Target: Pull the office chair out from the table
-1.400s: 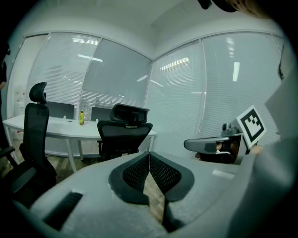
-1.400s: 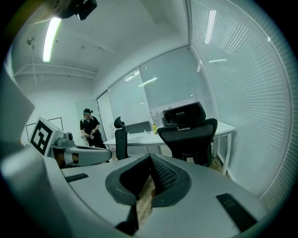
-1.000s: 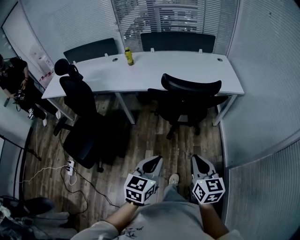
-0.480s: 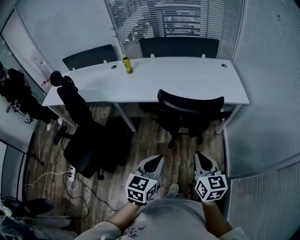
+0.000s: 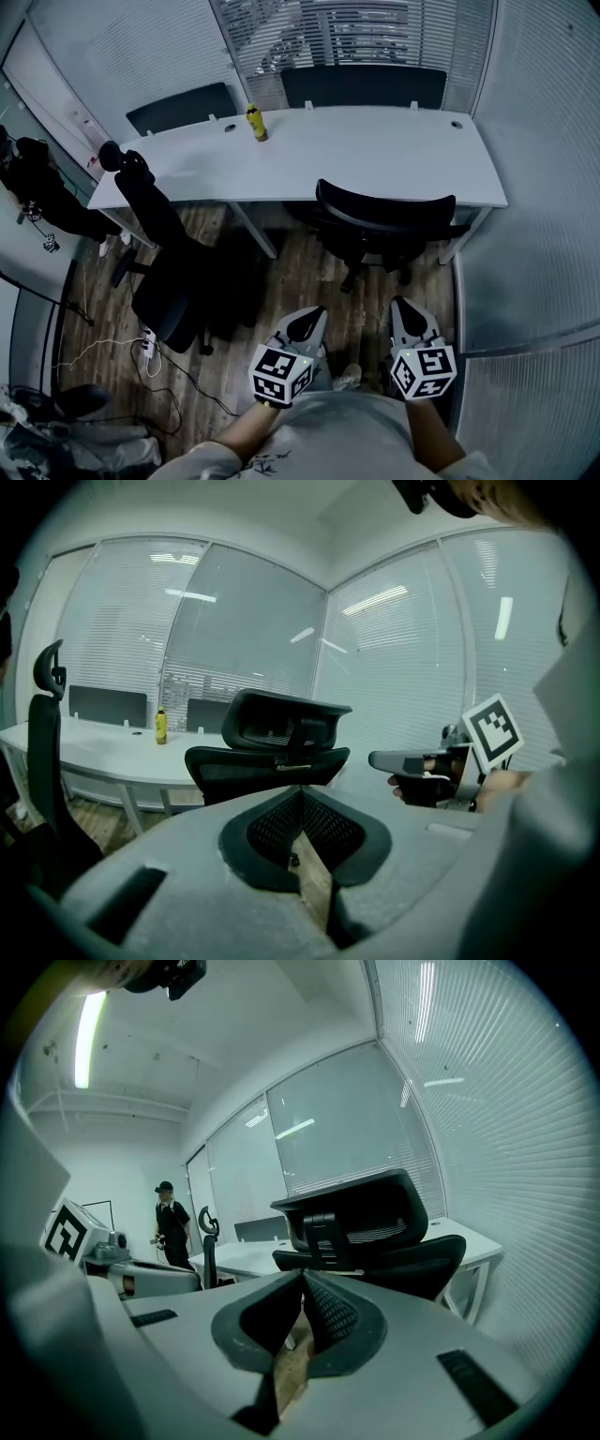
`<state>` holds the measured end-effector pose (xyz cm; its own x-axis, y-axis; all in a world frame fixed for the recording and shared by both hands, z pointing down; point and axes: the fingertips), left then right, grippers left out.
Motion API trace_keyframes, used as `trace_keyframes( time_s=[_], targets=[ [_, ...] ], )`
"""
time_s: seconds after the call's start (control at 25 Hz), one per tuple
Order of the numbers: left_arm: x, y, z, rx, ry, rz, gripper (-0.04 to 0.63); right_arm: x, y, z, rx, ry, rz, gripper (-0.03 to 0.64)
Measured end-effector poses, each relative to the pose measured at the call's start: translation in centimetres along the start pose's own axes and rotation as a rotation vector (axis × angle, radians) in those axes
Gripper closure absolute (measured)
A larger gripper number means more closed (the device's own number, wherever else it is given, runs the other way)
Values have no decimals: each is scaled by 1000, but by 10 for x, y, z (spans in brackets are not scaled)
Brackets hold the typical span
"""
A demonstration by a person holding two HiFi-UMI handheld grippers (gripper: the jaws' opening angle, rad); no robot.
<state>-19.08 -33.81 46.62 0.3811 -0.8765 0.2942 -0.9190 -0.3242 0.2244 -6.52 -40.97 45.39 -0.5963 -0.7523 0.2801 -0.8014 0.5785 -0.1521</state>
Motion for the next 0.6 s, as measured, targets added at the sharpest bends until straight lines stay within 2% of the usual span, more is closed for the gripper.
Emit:
trace_keyframes(
  time_s=[0.24, 0.6],
  targets=[
    [14, 13, 4, 9, 13, -22, 584, 12, -3, 9, 2, -19, -21, 609],
    [45, 61, 36, 57, 11, -27, 583, 47, -9, 20, 7, -24, -79, 607]
  ],
)
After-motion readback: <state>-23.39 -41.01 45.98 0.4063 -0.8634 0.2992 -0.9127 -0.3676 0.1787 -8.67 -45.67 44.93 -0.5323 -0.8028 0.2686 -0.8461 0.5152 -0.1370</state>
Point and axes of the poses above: the fingertips, and each gripper's own axes: x forward along the fingers, y to its left, z out of its top, and after that the axes turned 9 degrees about -z, right-handed
